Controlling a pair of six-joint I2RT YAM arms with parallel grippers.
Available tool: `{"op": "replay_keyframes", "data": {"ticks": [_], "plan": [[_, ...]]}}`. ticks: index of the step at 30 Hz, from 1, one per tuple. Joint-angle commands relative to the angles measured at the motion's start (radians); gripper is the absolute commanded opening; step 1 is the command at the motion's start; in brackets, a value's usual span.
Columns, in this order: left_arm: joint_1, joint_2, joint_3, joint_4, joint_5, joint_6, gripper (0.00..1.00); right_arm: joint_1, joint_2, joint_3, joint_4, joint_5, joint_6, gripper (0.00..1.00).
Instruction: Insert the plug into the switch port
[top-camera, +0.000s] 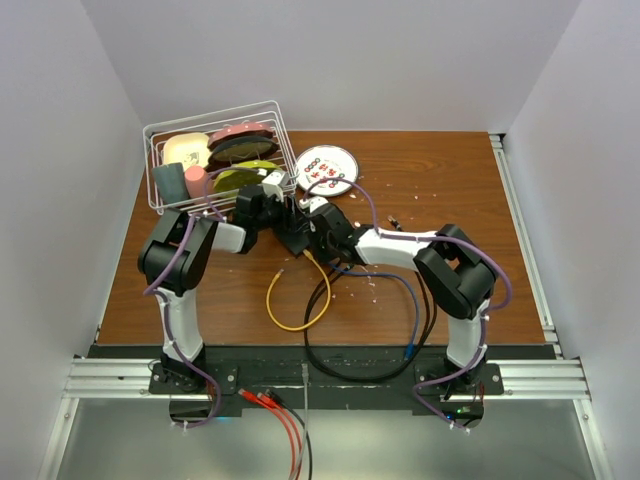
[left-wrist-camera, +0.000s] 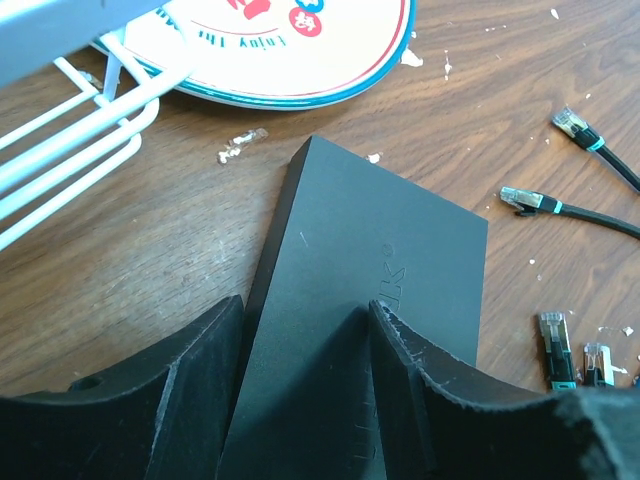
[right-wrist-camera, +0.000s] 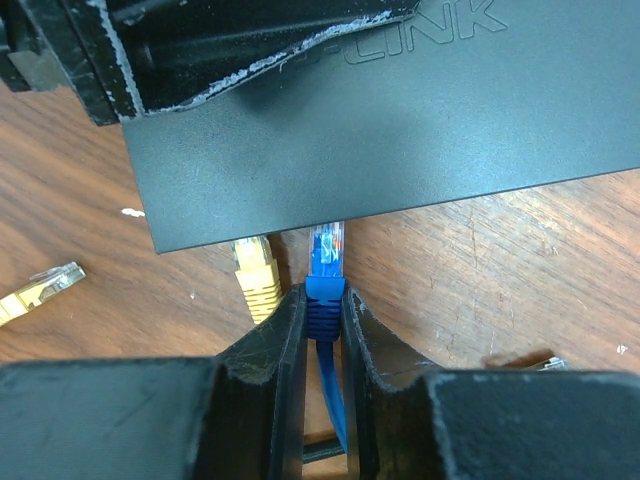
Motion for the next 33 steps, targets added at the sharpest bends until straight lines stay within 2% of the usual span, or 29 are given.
{"op": "replay_keyframes", "data": {"ticks": [1,7,10,21,26,33], "plan": [[-0.088,0.046,-0.012,-0.109,0.257,-0.037,0.49,0.001,0.029,-0.055,0.217,0.010,0.000,0.00],[-0.132,0.049,-0.008,-0.127,0.285,0.005,0.49,0.004,-0.038,-0.131,0.286,-0.084,-0.076,0.00],[-0.155,0.054,-0.005,-0.130,0.291,0.012,0.49,0.009,-0.054,-0.152,0.283,-0.078,-0.110,0.00],[-0.163,0.066,-0.018,-0.120,0.294,0.009,0.49,0.009,-0.023,-0.139,0.179,0.138,-0.014,0.00],[-0.165,0.069,-0.015,-0.117,0.302,0.009,0.49,0.009,-0.024,-0.146,0.203,0.148,-0.005,0.00],[-0.165,0.062,-0.009,-0.149,0.314,0.017,0.39,0.009,-0.034,-0.194,0.320,0.073,-0.020,0.00]]}}
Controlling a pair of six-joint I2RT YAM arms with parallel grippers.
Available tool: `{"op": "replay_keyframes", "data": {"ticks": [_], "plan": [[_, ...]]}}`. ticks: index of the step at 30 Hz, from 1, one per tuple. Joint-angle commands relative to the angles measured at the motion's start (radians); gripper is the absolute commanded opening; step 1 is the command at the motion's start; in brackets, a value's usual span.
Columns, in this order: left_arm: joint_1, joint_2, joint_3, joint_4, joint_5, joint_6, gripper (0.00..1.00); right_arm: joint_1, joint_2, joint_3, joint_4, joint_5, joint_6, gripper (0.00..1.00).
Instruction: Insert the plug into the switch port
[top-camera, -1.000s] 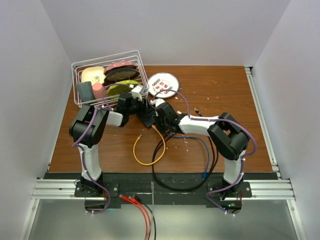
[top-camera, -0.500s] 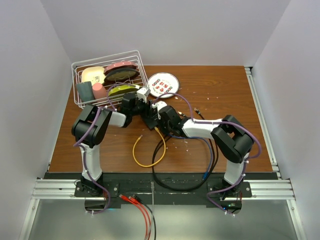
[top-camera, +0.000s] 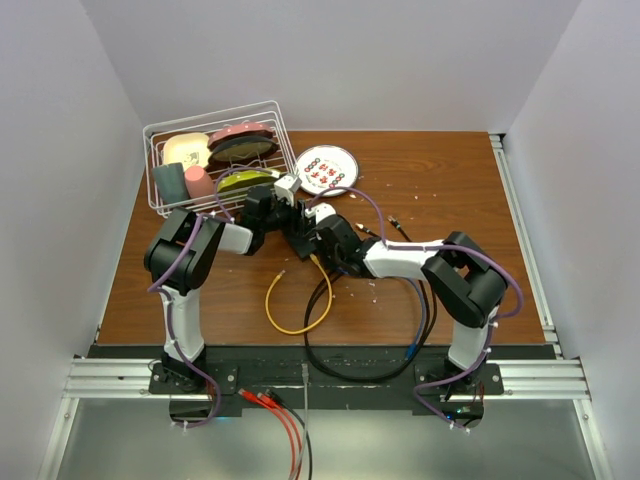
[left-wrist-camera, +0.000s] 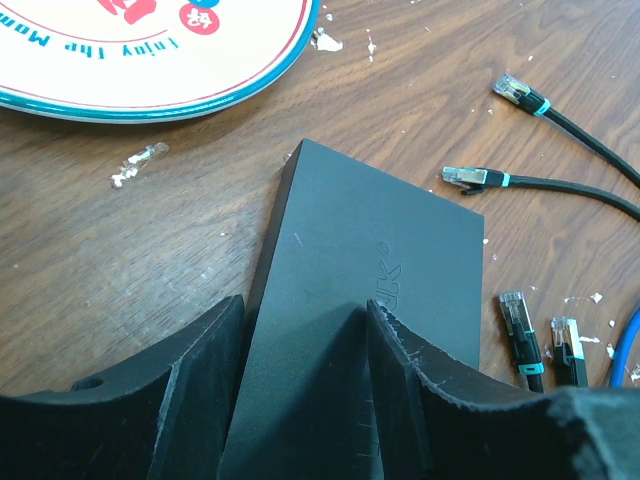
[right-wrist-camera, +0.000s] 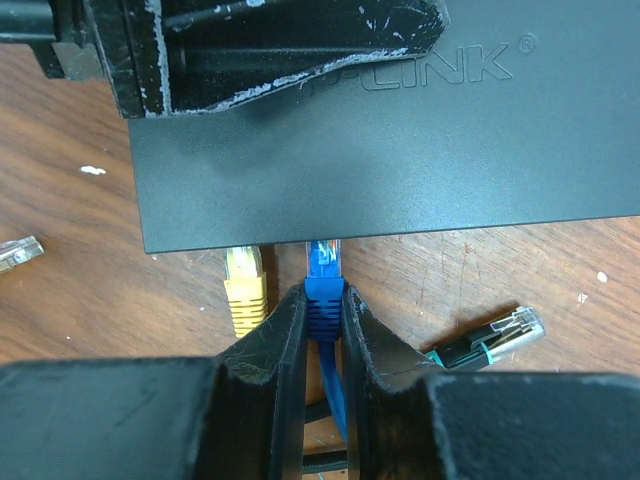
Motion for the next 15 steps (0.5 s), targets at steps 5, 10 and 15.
{"op": "replay_keyframes", "data": {"ticks": [5,10,15], "plan": [[-0.115,0.029,-0.005,-0.263,0.244,-0.022,0.13,-0.012,0.002,-0.120,0.305,-0.041,0.023,0.00],[-0.115,0.017,-0.020,-0.325,0.245,-0.031,0.00,-0.014,-0.049,-0.212,0.445,-0.061,0.011,0.00],[-0.116,-0.005,-0.068,-0.352,0.233,-0.052,0.00,-0.014,-0.095,-0.272,0.526,-0.099,-0.035,0.00]]}}
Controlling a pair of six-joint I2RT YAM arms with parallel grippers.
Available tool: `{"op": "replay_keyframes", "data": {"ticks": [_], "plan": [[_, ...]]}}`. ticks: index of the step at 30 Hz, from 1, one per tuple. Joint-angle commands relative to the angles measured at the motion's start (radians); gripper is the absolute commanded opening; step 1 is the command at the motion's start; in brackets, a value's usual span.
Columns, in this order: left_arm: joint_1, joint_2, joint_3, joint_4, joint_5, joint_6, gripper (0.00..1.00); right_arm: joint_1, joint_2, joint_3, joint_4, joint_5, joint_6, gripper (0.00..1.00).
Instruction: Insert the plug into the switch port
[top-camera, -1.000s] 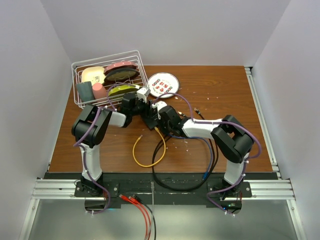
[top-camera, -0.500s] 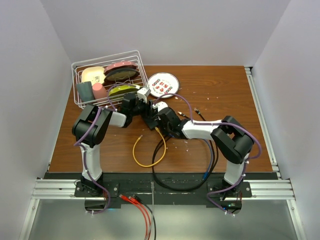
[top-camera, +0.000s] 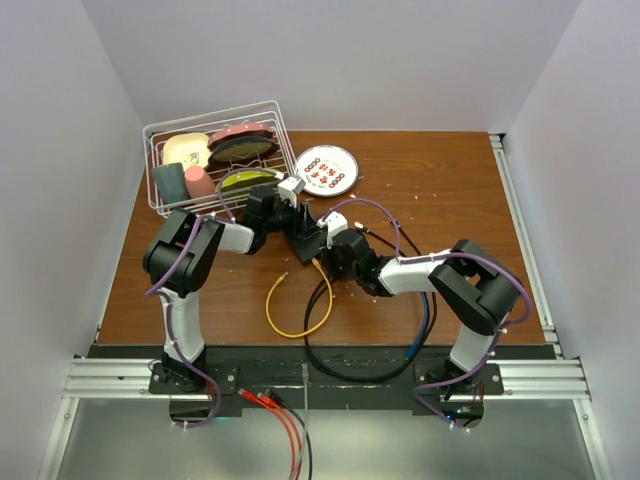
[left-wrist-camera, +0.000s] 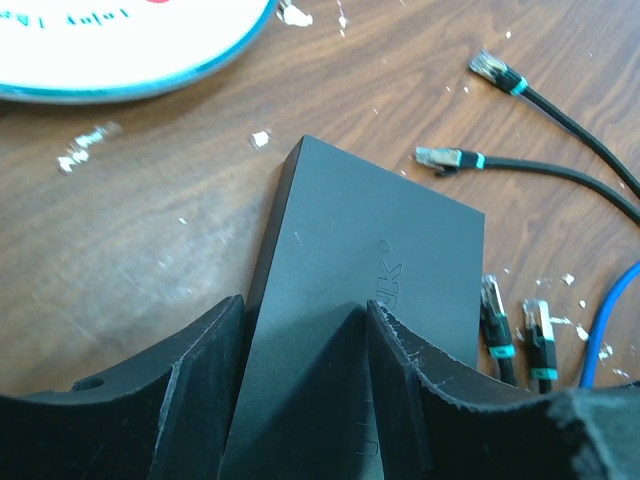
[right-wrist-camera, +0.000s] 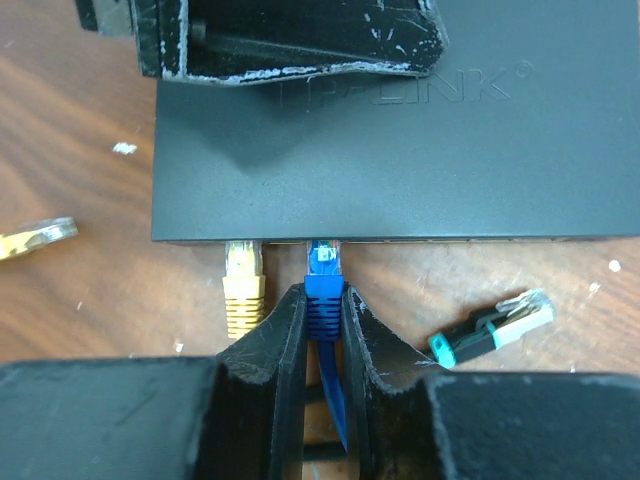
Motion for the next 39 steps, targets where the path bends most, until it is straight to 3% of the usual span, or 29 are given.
{"op": "replay_keyframes", "data": {"ticks": [1,9,19,28,39], "plan": [[-0.104,0.001,-0.100,-0.262,0.207,-0.061,0.00,-0.009,-0.021,-0.052,0.193,-0.059,-0.027,0.00],[-0.141,-0.011,-0.142,-0.238,0.250,-0.090,0.00,-0.006,-0.018,-0.075,0.255,-0.025,-0.023,0.00],[-0.178,-0.095,-0.246,-0.201,0.252,-0.180,0.00,-0.007,0.033,0.057,0.198,0.134,0.060,0.00],[-0.239,-0.115,-0.262,-0.167,0.270,-0.211,0.00,-0.007,0.082,0.135,0.258,0.059,0.010,0.00],[-0.299,-0.126,-0.269,-0.204,0.269,-0.240,0.00,-0.007,0.150,0.235,0.235,0.082,0.017,0.00]]}}
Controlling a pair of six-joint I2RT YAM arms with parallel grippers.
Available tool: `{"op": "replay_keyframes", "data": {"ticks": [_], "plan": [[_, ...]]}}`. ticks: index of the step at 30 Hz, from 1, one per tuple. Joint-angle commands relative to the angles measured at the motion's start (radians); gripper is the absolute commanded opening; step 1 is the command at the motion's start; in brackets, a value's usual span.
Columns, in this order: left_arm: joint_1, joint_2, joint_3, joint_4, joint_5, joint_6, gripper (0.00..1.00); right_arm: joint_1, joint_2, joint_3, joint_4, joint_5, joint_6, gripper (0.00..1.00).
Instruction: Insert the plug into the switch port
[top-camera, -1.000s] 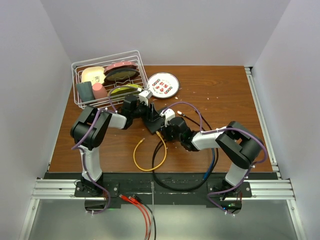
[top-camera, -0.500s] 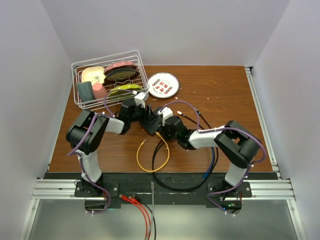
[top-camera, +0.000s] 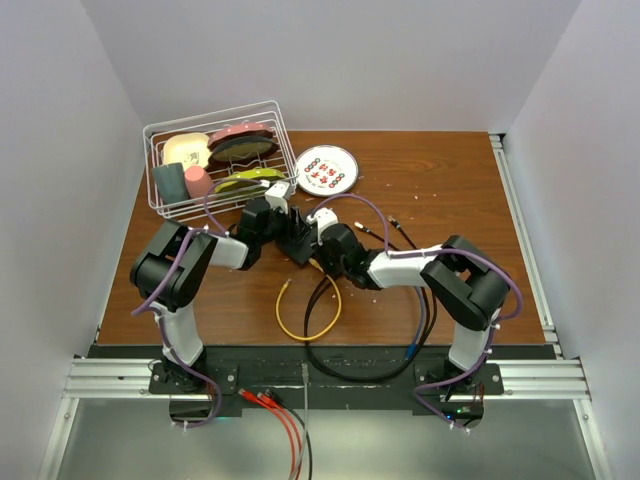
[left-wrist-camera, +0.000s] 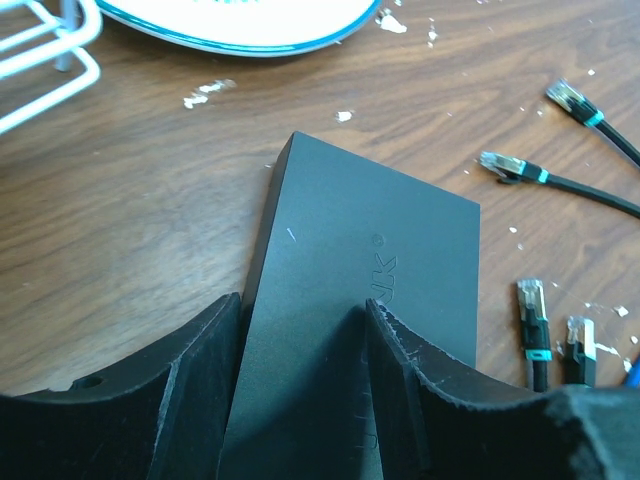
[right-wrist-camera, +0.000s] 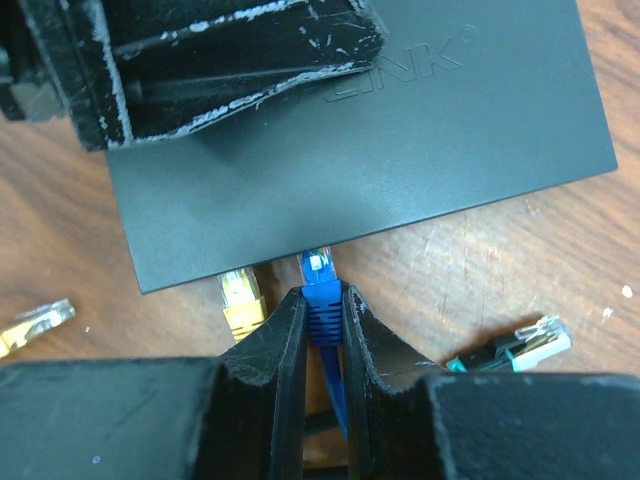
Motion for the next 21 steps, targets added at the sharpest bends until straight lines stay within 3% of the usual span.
{"op": "replay_keyframes", "data": {"ticks": [1,13,19,21], "plan": [[-0.265,0.012,-0.079,-0.293,0.528,-0.170,0.00,-0.031,0.099,0.140,0.319,0.032,0.028,0.00],[-0.272,0.037,-0.039,-0.313,0.479,-0.144,0.00,-0.020,0.070,0.135,0.204,-0.092,-0.010,0.00],[-0.231,0.039,-0.022,-0.397,0.376,-0.109,0.00,-0.019,0.059,0.126,0.032,-0.080,0.010,0.00],[-0.193,0.017,-0.022,-0.451,0.315,-0.083,0.10,-0.019,0.069,0.141,-0.060,-0.074,0.020,0.00]]}}
